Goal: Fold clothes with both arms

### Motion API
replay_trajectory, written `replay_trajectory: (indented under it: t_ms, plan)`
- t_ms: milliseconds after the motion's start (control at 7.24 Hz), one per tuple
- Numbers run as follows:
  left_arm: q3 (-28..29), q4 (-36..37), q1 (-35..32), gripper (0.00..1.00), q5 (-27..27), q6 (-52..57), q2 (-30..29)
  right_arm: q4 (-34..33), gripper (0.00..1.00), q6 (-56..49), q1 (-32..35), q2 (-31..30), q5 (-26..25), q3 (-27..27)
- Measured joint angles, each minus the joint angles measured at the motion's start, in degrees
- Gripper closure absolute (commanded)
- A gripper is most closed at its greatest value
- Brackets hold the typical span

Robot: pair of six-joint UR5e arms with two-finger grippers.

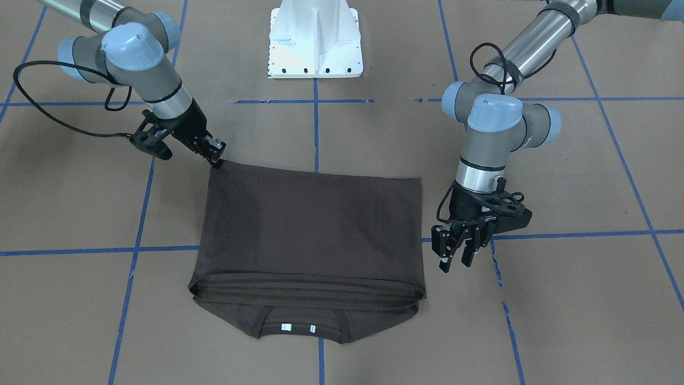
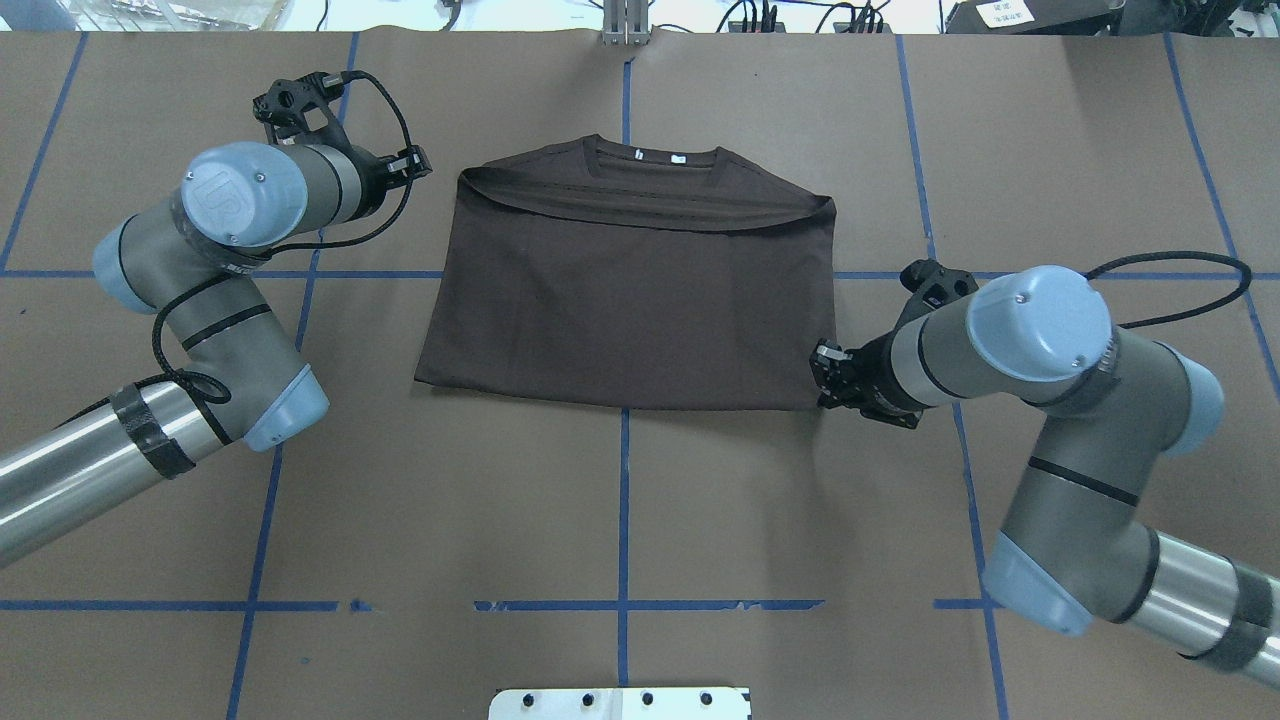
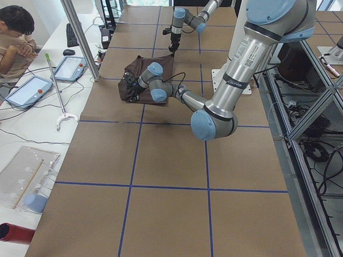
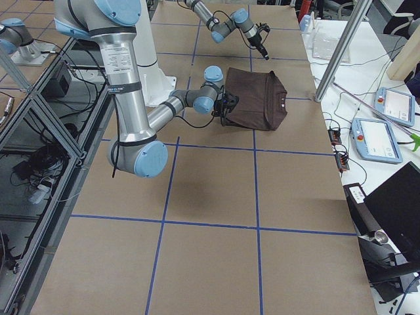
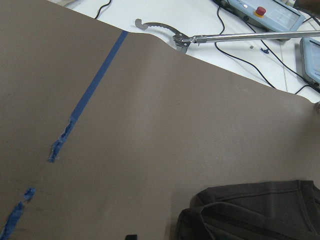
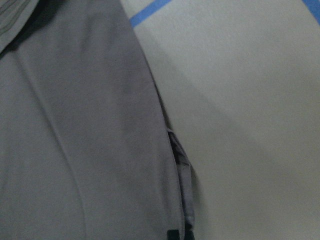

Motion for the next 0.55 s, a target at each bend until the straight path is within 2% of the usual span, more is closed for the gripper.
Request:
replay_trajectory:
  t_ms: [138, 276, 414, 552]
  plan:
    - [-0.3, 0.0, 0.0, 0.4, -1.7, -0.1, -0.1, -0.5, 1.0, 0.1, -2.0, -5.8, 4.6, 8.0]
    - [-0.8, 0.0, 0.0, 0.39, -5.3, -0.4, -0.3, -0.7, 0.89, 0.4, -5.8, -10.4, 8.4, 14.2]
    - [-1.8, 0.0, 0.0, 0.39, -8.3, -0.8, -0.4, -0.7, 0.01, 1.8, -10.8, -12.6, 11.2, 17.8]
    - [-3.9, 0.2, 0.0, 0.38, -9.9, -1.3, -0.2, -0.8, 0.0, 3.8, -15.7, -13.5, 12.9, 19.2]
